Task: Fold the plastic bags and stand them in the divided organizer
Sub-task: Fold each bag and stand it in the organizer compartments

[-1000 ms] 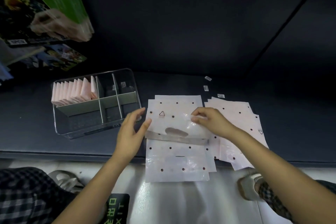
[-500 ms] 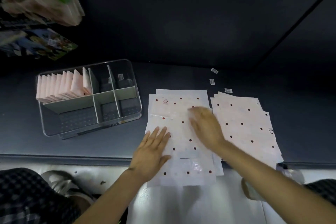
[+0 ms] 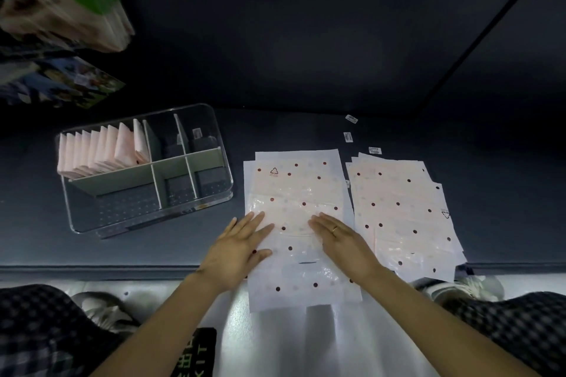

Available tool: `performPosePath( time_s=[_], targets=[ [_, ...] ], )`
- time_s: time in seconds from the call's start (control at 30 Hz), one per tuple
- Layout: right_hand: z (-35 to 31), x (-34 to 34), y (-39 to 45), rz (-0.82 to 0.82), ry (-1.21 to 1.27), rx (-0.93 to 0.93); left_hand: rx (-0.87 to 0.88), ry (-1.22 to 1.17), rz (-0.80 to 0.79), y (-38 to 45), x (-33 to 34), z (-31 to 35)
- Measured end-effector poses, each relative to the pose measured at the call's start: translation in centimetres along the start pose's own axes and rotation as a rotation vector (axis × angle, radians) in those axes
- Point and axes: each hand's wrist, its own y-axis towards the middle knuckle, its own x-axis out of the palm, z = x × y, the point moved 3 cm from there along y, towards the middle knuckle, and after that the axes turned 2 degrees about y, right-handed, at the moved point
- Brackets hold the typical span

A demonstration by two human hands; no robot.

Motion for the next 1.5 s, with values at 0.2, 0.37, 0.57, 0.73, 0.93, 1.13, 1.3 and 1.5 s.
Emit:
performPosePath(
  time_s=[0.2,0.37,0.57,0.73,0.93,1.13,1.3,1.5],
  targets=[
    [0.8,0.7,0.4,-0.07,0.057,0.002,-0.071,-0.139,-0.005,-0.5,-0.6,0.2],
    [0.8,-0.1,0.7,-0.127,0.039,0.037,-0.116,-0.164,-0.03,-1.4,-1.2,0.6],
    [1.0,0.1,0.2,-0.083,0.199,0.086,-0.147,-0.162,-0.088,-3.1,-0.9,1.1],
    [0.7,0.3,0.8,-0.034,0.185,0.085,-0.149,-0.123,-0.118,-3.7,-0.9,1.1],
    [0.6,-0.4,1.4,-0.068,0.241,0.131,-0.194,-0.061,-0.071,-2.8,-1.1,1.3],
    [-0.2,-0.1,1.4,0.083,0.313,0.255,-0.195,-0.037,-0.022,-2.1,-0.7,1.4],
    [-0.5,-0.5,1.8,0.027,0.26,0.225,-0.209,-0.129,0.049,-1.8,-1.2,1.3],
    [-1.2,-3.6,1.6,-0.278,0.537,0.177,-0.19,-0.186,0.137,-1.8,-2.4,0.4]
  ],
)
